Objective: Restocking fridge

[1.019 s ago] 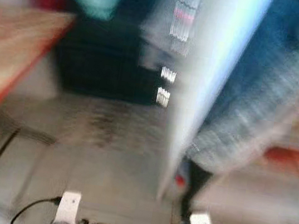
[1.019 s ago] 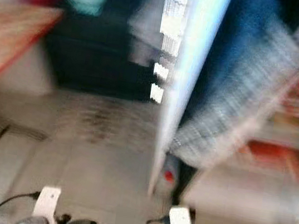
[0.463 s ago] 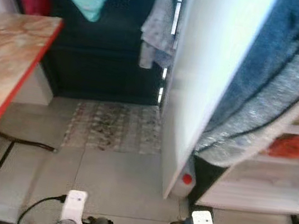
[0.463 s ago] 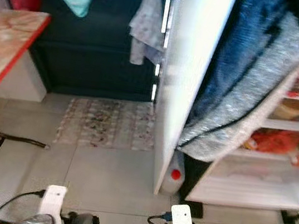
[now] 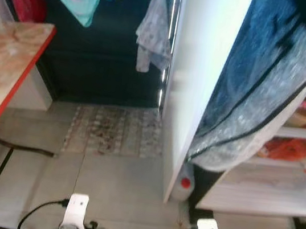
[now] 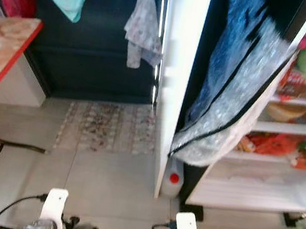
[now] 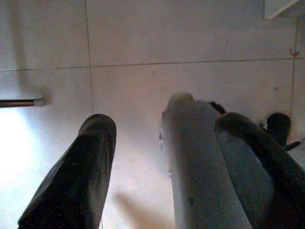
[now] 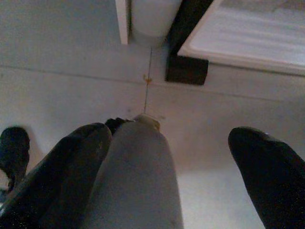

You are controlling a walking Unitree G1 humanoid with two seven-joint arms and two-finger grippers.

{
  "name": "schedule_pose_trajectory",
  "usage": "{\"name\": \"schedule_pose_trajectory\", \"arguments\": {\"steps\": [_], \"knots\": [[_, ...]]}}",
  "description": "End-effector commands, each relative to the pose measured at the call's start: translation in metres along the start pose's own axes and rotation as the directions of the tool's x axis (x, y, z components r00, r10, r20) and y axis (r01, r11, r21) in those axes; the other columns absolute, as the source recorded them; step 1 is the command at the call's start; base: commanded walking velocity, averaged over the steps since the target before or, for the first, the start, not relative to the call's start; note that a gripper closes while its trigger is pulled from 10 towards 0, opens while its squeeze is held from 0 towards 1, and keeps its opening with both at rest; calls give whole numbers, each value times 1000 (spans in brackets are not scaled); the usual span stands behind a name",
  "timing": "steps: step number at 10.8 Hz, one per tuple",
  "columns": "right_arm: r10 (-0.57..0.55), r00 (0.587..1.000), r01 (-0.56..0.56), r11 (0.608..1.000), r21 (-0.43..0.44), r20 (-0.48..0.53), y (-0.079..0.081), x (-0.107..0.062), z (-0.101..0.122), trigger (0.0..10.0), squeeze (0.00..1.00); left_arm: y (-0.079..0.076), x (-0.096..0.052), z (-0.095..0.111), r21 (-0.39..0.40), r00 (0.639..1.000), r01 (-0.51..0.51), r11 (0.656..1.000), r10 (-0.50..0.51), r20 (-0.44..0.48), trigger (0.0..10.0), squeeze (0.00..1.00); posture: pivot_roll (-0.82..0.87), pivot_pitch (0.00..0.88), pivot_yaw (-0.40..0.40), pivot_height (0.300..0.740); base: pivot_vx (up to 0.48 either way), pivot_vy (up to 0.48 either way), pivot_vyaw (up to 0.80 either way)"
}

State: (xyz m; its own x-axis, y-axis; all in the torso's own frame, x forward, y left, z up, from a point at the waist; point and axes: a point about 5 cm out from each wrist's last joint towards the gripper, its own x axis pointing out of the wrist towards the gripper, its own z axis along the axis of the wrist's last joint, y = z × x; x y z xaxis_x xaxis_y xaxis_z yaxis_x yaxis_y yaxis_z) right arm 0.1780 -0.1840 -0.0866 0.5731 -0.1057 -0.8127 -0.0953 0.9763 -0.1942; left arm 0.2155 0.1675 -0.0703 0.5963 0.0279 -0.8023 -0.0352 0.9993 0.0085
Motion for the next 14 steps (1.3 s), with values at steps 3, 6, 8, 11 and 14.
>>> {"name": "schedule_pose_trajectory", "arguments": {"steps": [3, 6, 8, 11, 14], "knots": [[19, 996, -17, 1000, 19, -87, 6, -4, -23, 10000, 0, 4, -1, -7, 4, 1000, -16, 1000, 16, -19, 10000, 0, 101, 82, 58, 740, 0, 0, 0], [17, 996, -15, 1000, 22, -92, 6, -4, -24, 10000, 0, 4, -1, -8, -1, 1000, -20, 1000, 20, -21, 10000, 0, 98, 70, 55, 740, 0, 0, 0], [15, 995, -13, 1000, 22, -96, 5, -4, -24, 10000, 0, 4, -1, -9, 1, 999, -23, 1000, 23, -24, 10000, 0, 99, 65, 53, 740, 0, 0, 0], [14, 997, -13, 1000, 20, -75, 5, -4, -22, 10000, 0, 3, -1, -8, -13, 999, -28, 1000, 28, -23, 10000, 0, 101, 75, 47, 740, 0, 0, 0], [8, 997, -6, 1000, 24, -79, 4, -4, -21, 10000, 0, 3, -1, -7, -7, 999, -23, 1000, 23, -26, 10000, 0, 104, 88, 47, 740, 0, 297, 0]]}}
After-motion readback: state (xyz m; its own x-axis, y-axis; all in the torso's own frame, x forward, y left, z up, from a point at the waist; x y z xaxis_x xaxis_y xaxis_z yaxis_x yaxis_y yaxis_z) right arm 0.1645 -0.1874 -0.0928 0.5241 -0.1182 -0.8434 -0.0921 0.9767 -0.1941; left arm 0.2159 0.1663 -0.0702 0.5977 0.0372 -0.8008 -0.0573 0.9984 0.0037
